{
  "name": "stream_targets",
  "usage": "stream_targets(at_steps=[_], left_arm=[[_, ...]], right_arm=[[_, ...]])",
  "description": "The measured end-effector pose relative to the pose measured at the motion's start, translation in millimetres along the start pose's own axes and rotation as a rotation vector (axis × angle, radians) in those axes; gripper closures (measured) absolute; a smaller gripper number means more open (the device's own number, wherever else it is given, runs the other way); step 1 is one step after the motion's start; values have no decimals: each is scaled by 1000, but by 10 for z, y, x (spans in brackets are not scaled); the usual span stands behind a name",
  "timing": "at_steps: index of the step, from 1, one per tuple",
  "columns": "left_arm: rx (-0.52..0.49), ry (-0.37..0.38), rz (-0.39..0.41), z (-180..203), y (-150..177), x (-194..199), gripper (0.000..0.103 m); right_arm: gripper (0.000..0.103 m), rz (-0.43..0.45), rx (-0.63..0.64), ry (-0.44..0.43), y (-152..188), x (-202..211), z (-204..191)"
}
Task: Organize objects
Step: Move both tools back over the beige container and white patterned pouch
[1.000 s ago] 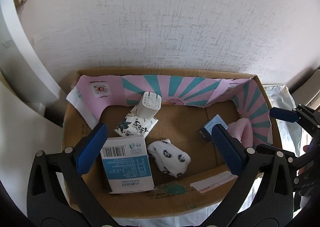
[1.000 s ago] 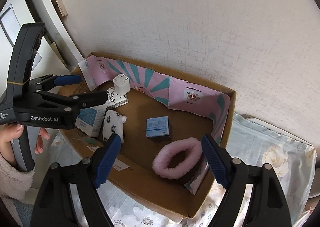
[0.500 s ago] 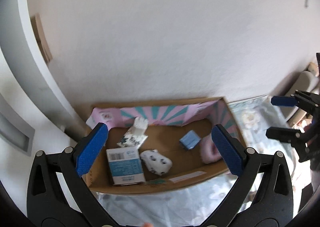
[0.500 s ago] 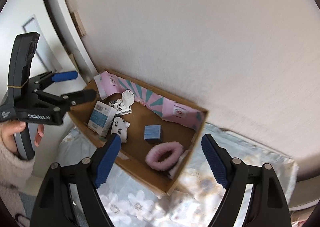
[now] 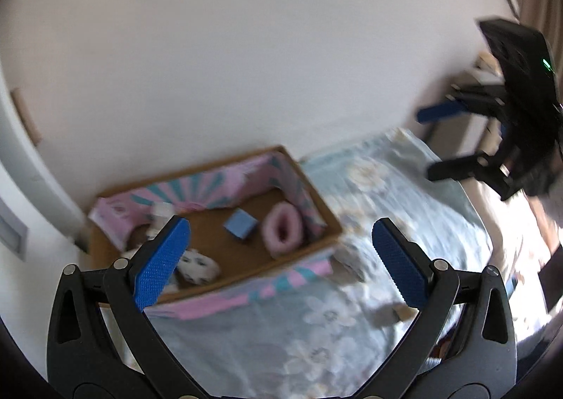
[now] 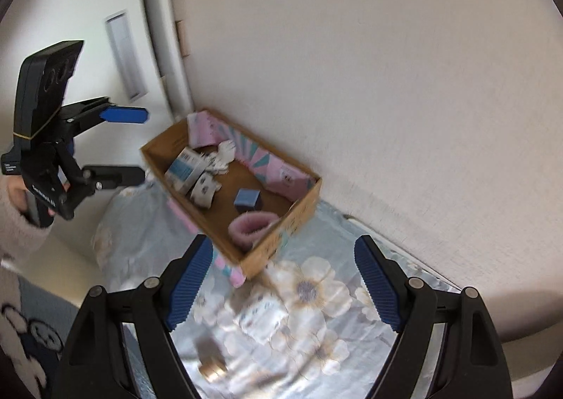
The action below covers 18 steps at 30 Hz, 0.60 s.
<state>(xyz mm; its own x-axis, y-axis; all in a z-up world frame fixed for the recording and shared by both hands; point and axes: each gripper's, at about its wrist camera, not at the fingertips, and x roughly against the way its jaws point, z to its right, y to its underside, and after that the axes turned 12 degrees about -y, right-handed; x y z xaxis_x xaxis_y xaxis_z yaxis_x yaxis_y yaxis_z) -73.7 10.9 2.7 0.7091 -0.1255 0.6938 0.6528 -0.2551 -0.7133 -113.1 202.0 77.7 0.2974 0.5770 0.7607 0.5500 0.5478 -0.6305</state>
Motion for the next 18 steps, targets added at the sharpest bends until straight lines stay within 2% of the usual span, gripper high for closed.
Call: stream_targets(at_steps=[9,13,18], left_arm=[[-140,177,-56,899,734,-286,0],[-196,245,-72,1274,1092,-434,7],[-213,284,-89,1574,1402,-622,16]], right_arm=[[23,-101,124,-132,604,-515,14],[23,-135,175,-174,861,-849,16],[23,-141,229,-173,1058,-1130,37]])
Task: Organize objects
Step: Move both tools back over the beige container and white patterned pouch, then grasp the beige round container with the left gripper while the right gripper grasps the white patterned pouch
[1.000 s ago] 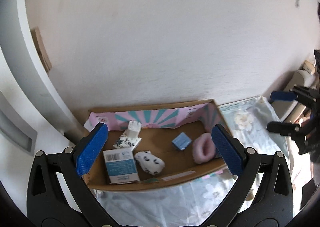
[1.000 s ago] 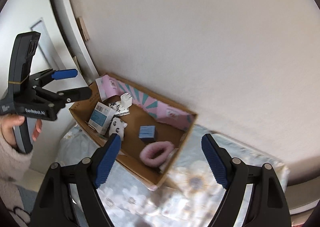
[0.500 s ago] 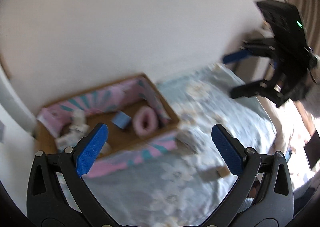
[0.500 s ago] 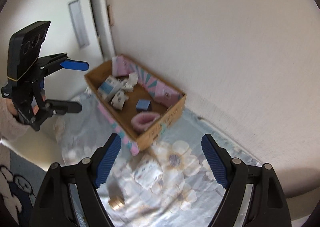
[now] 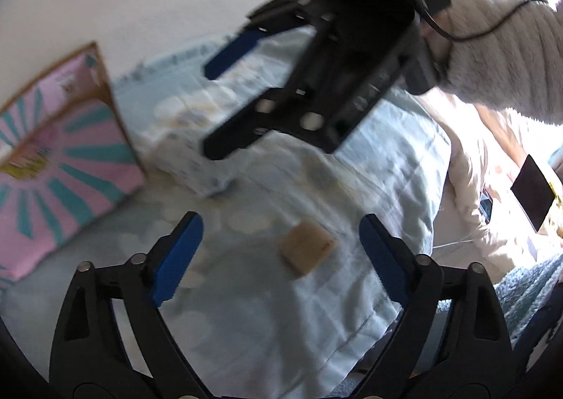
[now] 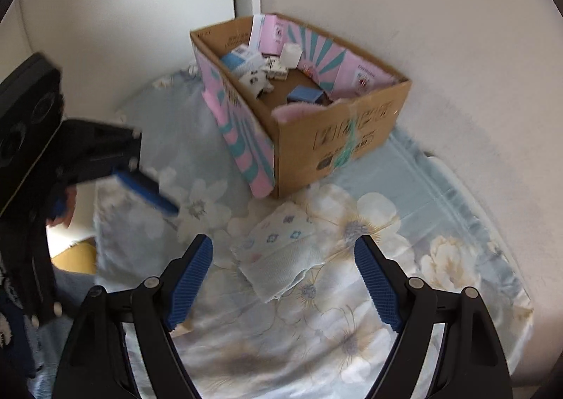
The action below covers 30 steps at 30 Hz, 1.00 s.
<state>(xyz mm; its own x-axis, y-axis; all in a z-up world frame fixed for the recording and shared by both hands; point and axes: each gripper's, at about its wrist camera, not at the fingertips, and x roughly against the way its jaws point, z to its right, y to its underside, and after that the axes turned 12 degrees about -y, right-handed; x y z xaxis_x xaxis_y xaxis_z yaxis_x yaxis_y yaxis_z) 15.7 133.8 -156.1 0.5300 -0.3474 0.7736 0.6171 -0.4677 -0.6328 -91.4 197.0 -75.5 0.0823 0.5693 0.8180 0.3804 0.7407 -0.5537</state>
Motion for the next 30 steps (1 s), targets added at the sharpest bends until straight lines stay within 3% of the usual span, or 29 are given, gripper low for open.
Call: stream_targets(at_steps=[14,21,23,30], left_arm=[[23,-4,-1,159,193,-214,40],[30,-14,11,138,197,-190,60],[30,-15,11,122,198,-180,64],[28,0,8,84,183,-151,64]], right_arm=[[23,1,45,-52,127,-375,89],[24,18,46,-31,122,-513,95],[36,15,48,-31,130,-543,106],[46,25,55,-13,139,-538,115]])
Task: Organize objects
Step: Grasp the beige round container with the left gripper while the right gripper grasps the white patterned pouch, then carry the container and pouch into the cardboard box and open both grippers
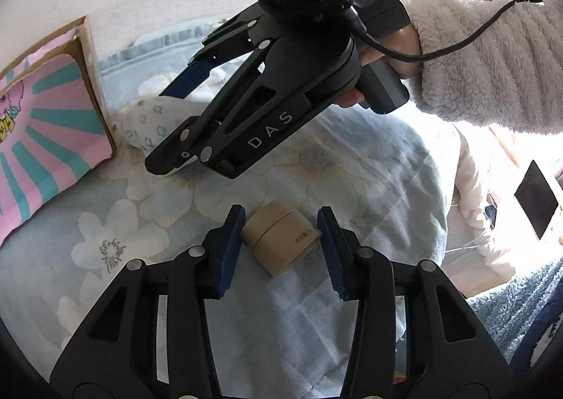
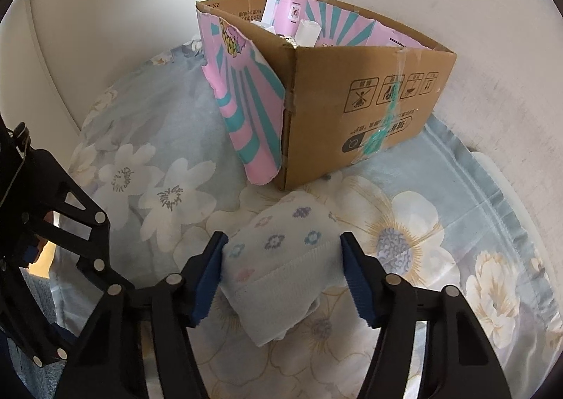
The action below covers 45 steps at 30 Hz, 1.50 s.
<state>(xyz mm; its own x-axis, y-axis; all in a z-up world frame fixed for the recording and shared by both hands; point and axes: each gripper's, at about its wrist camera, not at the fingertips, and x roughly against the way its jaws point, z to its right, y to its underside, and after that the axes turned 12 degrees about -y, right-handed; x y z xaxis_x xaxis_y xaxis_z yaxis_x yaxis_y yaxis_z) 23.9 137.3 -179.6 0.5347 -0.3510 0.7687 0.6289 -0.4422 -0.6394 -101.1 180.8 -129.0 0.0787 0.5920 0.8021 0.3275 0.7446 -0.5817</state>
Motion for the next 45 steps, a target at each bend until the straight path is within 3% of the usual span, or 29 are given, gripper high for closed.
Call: stream_targets(at_steps=[12,24,35,45], left_arm=[[-17,6,5,-143,-208,128,64],[34,-46,56,-641,-562,774,64],[147,-203,39,-1743,-1084,1074,64],[254,-316,-52,-2741,-1150,958,64]], right_arm=[[49,12,-49,21,-56,128,34],[49,47,-163,66,-349,771,53],[49,151,-274,111,-1037,1351,192],[49,219,-358,86,-1791,1126,412]])
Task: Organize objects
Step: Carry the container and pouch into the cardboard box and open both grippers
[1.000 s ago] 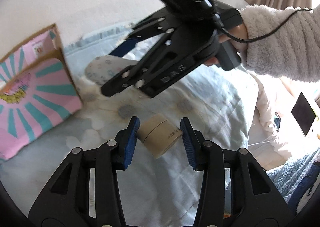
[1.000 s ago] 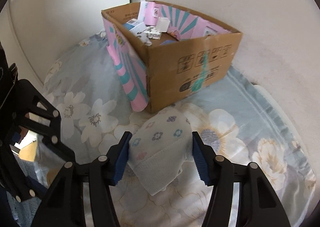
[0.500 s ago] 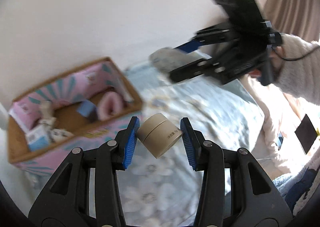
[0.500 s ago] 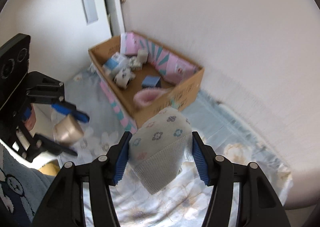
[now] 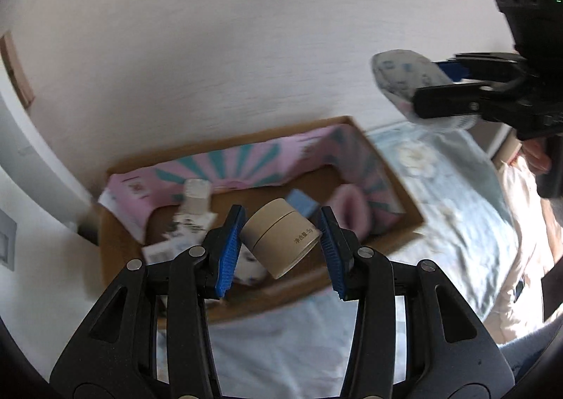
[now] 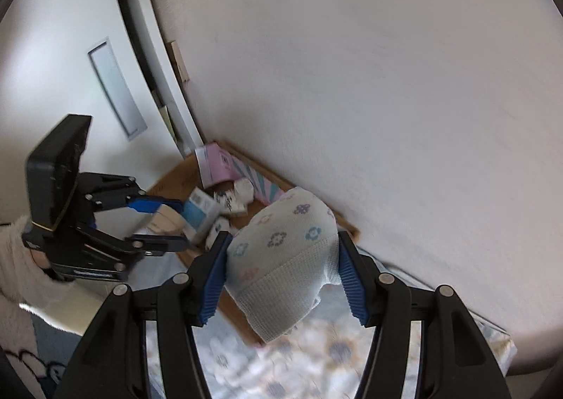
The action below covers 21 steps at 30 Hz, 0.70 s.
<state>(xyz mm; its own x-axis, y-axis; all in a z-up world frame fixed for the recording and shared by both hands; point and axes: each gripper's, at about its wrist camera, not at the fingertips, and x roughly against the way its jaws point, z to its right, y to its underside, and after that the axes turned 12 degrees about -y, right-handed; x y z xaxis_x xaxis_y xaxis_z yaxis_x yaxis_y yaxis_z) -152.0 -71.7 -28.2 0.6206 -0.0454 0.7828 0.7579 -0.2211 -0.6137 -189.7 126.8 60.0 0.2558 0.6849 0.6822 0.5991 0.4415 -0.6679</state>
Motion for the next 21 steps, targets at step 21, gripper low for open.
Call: stream_targets(at_steps=[21], left_arm=[[146,-54,-164,-682,11,-932,64]], right_arm=[[49,-137,-197,-13,70,-1207,6]])
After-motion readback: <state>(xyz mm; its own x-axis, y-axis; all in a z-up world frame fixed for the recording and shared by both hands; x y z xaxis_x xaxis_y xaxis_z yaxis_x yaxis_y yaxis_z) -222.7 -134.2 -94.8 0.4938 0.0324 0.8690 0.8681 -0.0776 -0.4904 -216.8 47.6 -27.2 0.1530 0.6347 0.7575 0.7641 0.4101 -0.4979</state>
